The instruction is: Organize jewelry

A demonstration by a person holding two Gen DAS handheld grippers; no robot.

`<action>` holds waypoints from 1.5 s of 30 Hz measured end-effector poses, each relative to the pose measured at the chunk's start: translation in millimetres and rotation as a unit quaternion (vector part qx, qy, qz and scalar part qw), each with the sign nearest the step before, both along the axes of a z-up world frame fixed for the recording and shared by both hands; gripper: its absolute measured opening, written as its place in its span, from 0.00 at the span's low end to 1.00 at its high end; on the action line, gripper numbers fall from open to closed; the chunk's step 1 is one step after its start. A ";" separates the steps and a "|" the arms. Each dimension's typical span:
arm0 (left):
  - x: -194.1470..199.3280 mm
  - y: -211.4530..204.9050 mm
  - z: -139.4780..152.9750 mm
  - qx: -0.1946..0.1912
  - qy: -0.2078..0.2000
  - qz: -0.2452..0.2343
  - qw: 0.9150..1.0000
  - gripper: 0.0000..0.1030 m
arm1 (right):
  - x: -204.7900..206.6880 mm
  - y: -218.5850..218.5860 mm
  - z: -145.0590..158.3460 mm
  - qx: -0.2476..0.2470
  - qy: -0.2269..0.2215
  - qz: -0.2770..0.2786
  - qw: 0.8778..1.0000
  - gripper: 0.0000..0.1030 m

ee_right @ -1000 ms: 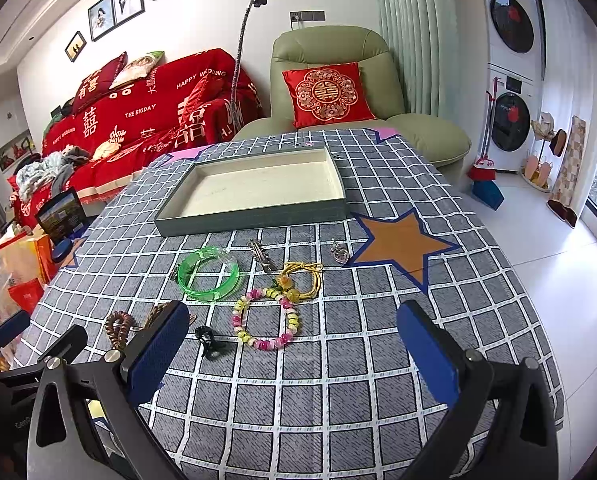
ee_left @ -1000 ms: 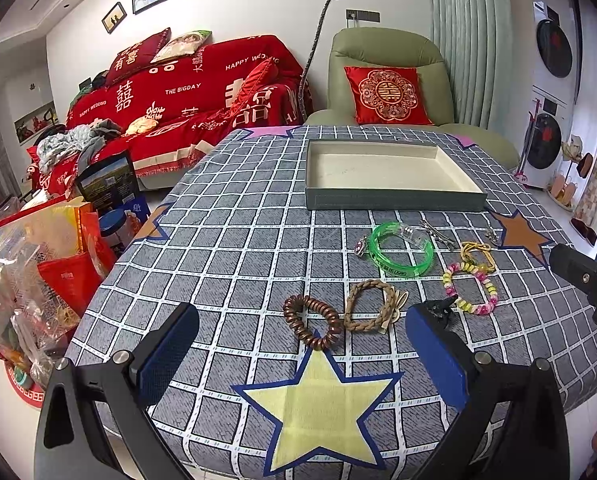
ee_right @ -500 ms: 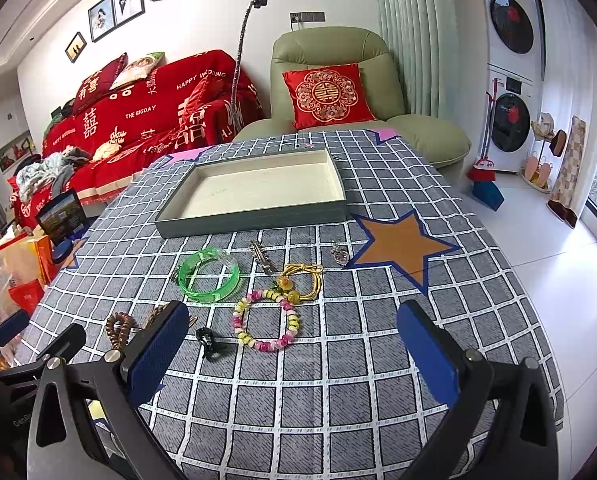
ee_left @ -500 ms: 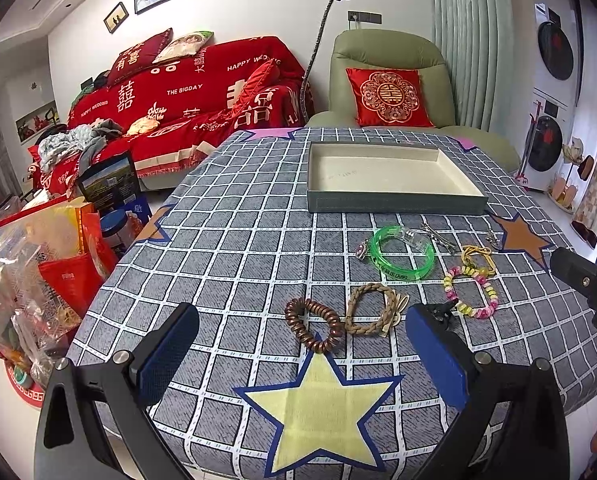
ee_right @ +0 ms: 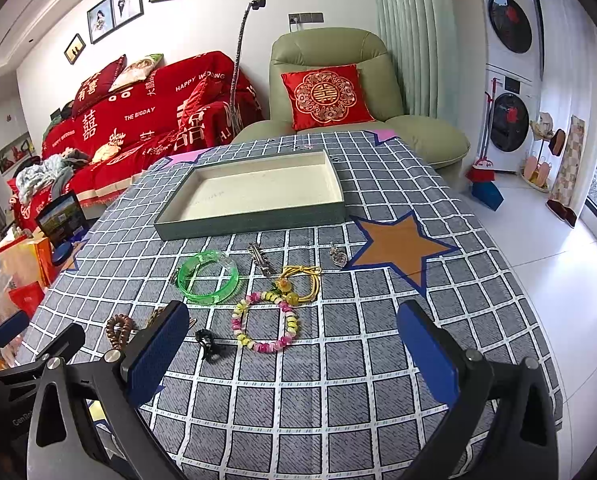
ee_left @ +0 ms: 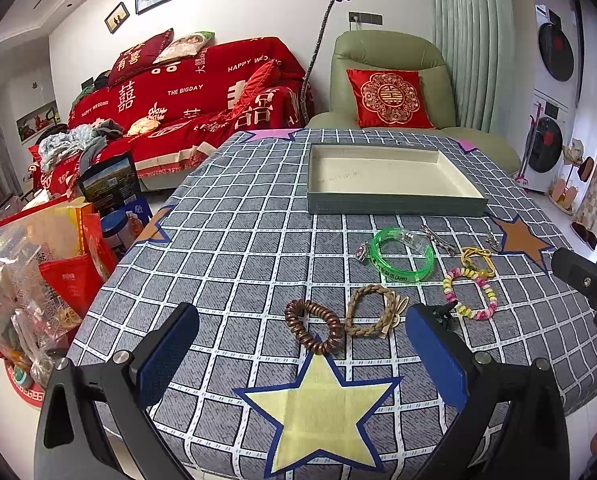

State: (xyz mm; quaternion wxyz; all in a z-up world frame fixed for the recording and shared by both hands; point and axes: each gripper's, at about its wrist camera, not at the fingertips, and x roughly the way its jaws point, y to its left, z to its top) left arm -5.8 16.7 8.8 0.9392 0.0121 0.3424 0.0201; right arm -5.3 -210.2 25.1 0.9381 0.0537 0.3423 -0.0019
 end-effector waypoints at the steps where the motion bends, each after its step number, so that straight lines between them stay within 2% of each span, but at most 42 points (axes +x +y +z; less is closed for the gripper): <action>1: 0.0 0.0 -0.1 0.000 0.000 0.000 1.000 1.00 | 0.4 -0.2 0.3 0.001 0.000 0.000 1.000 1.00; 31: -0.8 1.2 0.4 -0.002 0.001 0.002 1.000 1.00 | -2.5 -1.9 -4.0 0.003 0.006 -0.004 1.000 1.00; 45: 2.1 4.8 -11.0 -0.004 0.015 0.000 1.000 1.00 | 0.1 0.0 -11.5 0.003 0.017 -0.002 1.000 1.00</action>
